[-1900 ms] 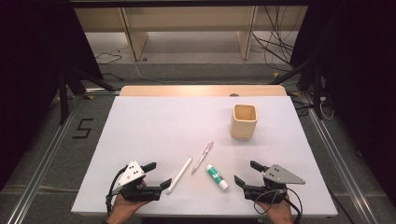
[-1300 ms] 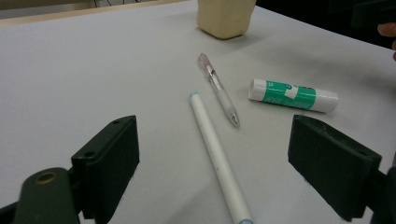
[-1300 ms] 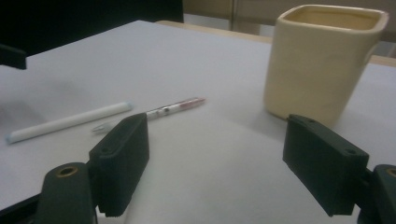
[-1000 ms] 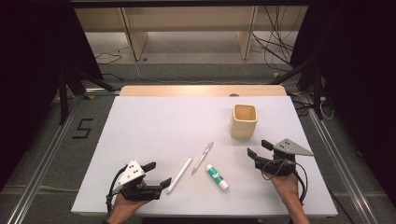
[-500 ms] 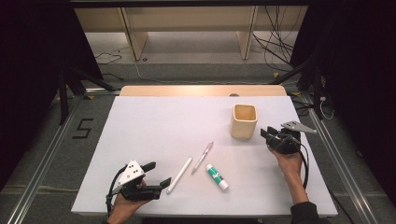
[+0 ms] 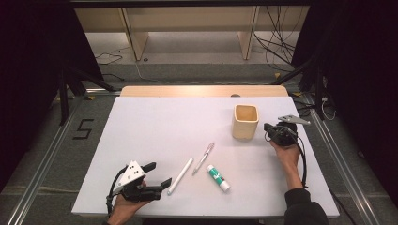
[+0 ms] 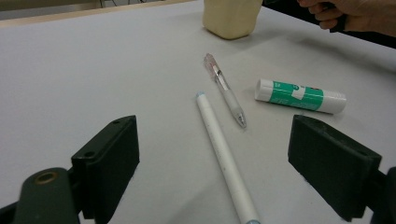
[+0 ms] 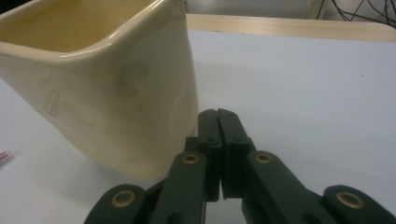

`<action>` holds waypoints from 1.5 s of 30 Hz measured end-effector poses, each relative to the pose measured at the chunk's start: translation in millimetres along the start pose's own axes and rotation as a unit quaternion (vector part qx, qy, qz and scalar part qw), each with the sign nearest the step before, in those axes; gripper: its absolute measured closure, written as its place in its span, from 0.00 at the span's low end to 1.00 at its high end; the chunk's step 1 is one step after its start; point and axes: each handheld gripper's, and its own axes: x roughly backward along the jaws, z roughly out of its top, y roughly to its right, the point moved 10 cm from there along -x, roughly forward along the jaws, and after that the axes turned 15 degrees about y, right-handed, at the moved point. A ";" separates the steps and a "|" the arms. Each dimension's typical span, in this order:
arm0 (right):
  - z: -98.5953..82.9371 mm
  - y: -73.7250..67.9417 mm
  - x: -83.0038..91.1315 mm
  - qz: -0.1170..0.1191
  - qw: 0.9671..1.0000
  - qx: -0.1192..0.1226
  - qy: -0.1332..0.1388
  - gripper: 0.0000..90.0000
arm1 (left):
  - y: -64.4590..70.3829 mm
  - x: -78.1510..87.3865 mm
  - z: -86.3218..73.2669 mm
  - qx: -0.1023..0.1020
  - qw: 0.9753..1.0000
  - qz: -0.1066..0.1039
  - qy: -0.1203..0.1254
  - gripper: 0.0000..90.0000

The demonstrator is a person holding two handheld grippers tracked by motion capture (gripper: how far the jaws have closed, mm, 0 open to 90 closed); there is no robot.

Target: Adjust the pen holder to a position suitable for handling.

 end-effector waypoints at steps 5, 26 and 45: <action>-2.9 -4.7 -10.7 0.006 1.000 0.005 -0.008 1.00 | -0.6 -0.1 -0.2 0.000 1.000 0.002 -0.001 0.18; -7.2 -10.9 -32.6 0.015 1.000 0.010 -0.025 1.00 | -1.0 -0.8 0.0 0.002 1.000 0.006 -0.002 0.18; -9.8 -48.2 -49.9 0.028 0.999 0.006 -0.033 1.00 | -0.5 -2.8 -0.6 0.002 1.000 0.005 -0.005 0.18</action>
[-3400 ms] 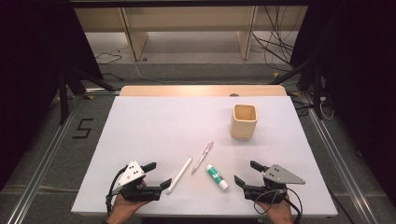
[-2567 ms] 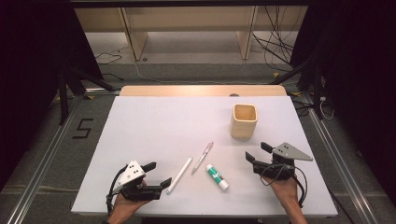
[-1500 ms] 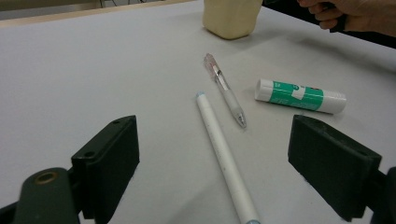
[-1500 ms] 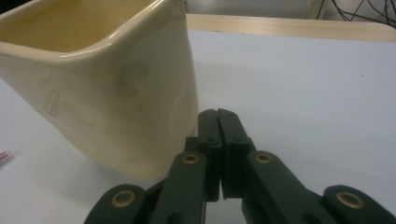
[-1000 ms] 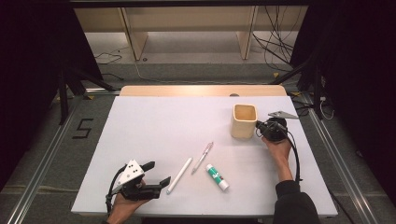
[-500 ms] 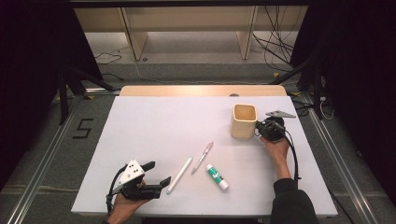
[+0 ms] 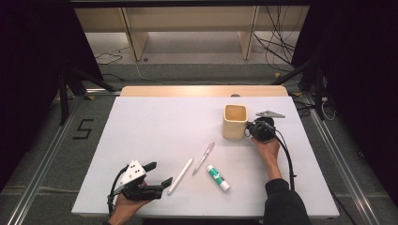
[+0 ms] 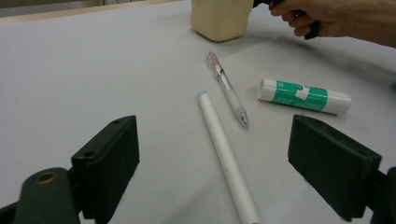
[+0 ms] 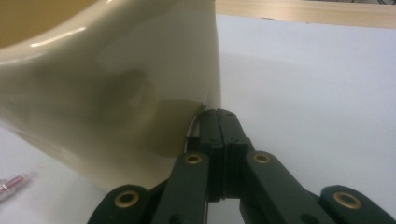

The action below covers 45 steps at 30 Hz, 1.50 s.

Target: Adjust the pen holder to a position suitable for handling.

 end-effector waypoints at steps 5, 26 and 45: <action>1.7 -15.5 -8.5 0.007 1.000 0.001 0.001 1.00 | -0.8 0.4 0.3 -0.001 1.000 0.001 0.001 0.18; 5.9 -55.4 -29.5 0.030 0.999 0.012 -0.004 1.00 | -0.5 0.4 0.0 -0.002 1.000 0.000 0.000 0.18; 7.8 -80.5 -42.3 0.048 0.999 0.021 -0.005 1.00 | 0.7 -0.3 -0.6 -0.005 1.000 0.000 -0.002 0.18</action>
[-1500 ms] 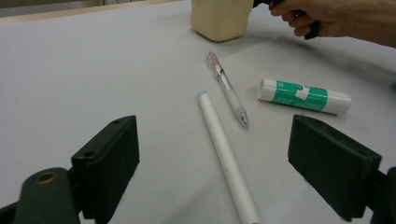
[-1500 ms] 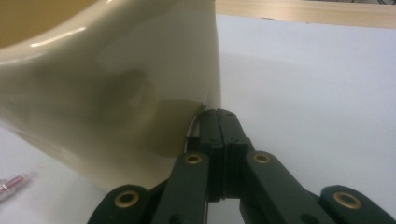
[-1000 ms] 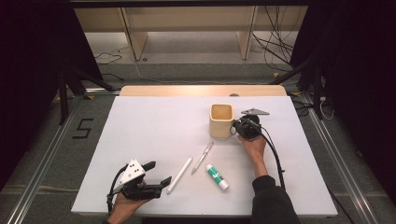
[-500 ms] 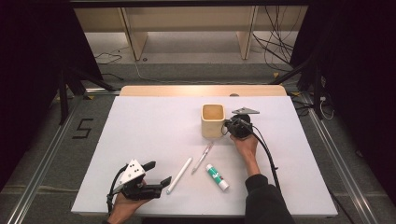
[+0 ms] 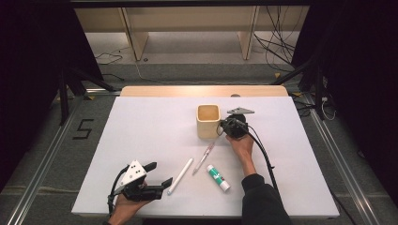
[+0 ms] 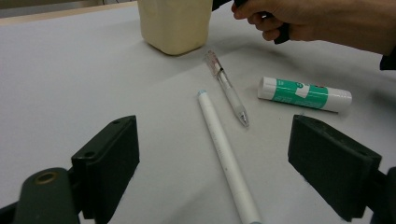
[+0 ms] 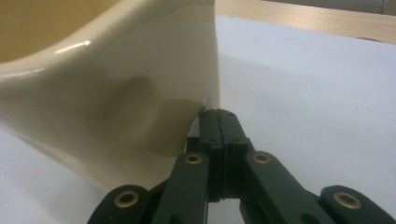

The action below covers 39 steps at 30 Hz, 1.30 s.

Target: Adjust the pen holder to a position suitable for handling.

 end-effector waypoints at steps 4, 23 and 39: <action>-0.2 -3.0 -1.5 0.001 1.000 -0.005 0.002 1.00 | 0.2 -0.2 -0.2 0.000 1.000 0.000 0.000 0.18; 11.7 -0.9 9.2 -0.014 1.000 -0.009 0.020 0.92 | -0.9 -0.1 -1.6 0.007 1.000 0.003 -0.004 0.18; 13.1 -3.2 85.4 0.011 0.999 -0.004 0.050 0.48 | -0.9 -2.9 -7.4 0.018 0.999 0.011 -0.024 0.18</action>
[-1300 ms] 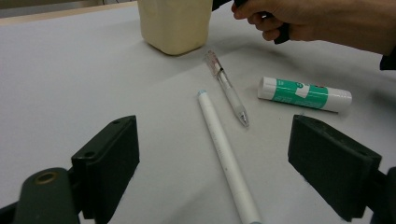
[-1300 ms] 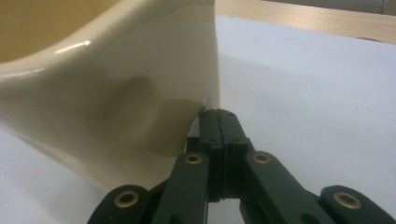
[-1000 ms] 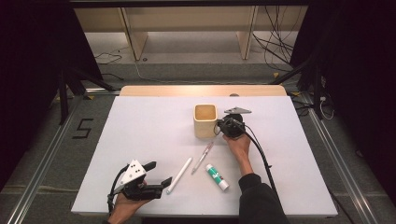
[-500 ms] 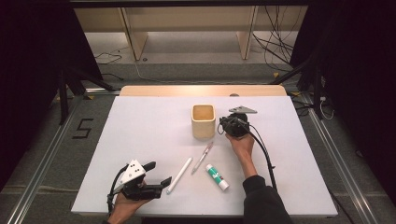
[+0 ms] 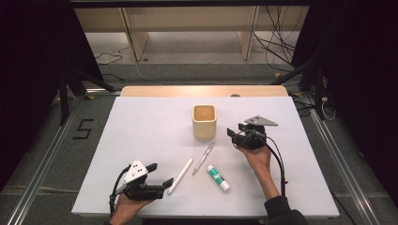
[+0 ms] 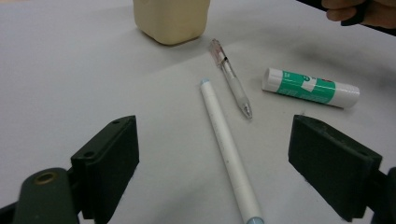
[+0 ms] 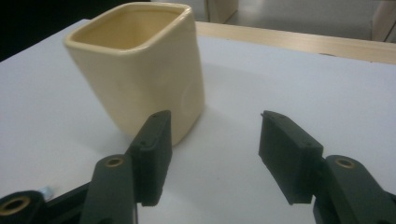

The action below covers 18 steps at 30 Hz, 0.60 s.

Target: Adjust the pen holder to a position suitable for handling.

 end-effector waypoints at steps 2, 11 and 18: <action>-0.6 -4.7 7.3 0.008 1.000 0.001 0.002 0.46 | -0.4 -0.2 -0.4 0.000 1.000 0.001 -0.002 0.18; -10.4 -23.1 27.0 0.044 0.999 0.003 0.002 0.42 | -1.0 -1.5 -2.0 0.000 1.000 0.005 -0.006 0.18; -14.9 -29.5 41.6 0.063 0.998 0.007 0.003 0.39 | -2.8 -0.8 -2.3 0.004 1.000 0.007 -0.009 0.18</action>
